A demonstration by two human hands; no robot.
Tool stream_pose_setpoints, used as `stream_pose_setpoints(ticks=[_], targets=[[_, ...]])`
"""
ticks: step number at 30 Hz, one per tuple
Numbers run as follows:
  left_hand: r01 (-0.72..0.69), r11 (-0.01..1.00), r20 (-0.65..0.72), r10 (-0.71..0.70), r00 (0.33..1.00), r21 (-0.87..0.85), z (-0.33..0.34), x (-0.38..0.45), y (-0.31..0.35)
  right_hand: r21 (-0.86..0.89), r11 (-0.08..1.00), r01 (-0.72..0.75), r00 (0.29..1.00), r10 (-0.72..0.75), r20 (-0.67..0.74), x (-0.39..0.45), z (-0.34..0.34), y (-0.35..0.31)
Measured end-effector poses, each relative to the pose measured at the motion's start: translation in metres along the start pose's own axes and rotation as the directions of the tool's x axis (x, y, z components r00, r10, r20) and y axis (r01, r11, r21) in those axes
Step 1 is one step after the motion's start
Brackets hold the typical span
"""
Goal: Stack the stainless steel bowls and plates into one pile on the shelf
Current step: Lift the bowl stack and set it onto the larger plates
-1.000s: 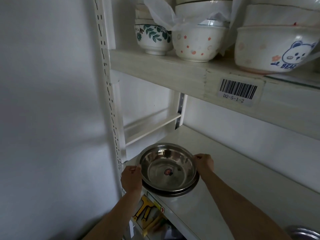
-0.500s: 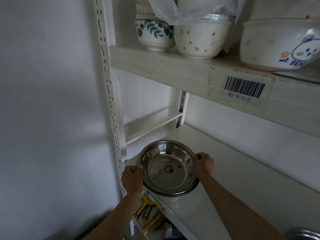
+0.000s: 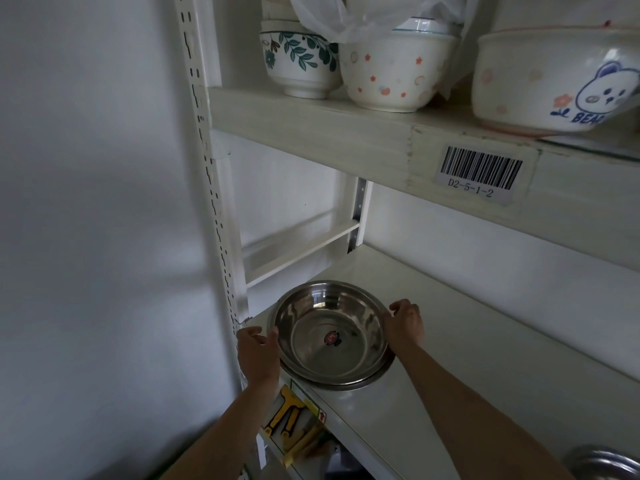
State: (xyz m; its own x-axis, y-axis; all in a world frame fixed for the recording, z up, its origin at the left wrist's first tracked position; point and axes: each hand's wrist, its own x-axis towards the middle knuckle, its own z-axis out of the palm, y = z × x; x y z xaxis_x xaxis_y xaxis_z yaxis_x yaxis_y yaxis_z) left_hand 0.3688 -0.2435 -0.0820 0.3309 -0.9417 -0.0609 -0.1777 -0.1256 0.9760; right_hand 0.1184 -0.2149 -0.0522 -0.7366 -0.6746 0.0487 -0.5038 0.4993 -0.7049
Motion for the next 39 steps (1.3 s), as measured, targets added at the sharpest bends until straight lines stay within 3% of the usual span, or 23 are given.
stream_pose_setpoints(ticks=[4,8,16,26,39], targets=[[0.003,0.993,0.090,-0.013,0.996,0.115,0.005,0.006,-0.009,-0.017,0.993,-0.119,0.982,0.121,0.145,0.002,-0.001,-0.002],[0.025,0.992,0.141,-0.043,0.989,0.124,0.008,0.008,-0.009,-0.044,0.992,-0.114,0.968,0.121,0.221,-0.002,0.001,-0.002],[-0.069,0.990,0.153,0.050,0.987,0.120,0.011,0.007,-0.014,0.003,0.990,-0.140,0.981,0.138,0.137,-0.026,-0.007,0.008],[-0.125,0.990,0.284,0.104,0.953,0.057,0.028,-0.012,-0.017,0.112,0.968,-0.223,0.974,0.225,-0.006,-0.056,-0.041,0.038],[-0.179,0.983,0.461,0.144,0.876,0.034,0.058,-0.059,0.004,0.256,0.909,-0.329,0.908,0.379,-0.180,-0.105,-0.095,0.086]])
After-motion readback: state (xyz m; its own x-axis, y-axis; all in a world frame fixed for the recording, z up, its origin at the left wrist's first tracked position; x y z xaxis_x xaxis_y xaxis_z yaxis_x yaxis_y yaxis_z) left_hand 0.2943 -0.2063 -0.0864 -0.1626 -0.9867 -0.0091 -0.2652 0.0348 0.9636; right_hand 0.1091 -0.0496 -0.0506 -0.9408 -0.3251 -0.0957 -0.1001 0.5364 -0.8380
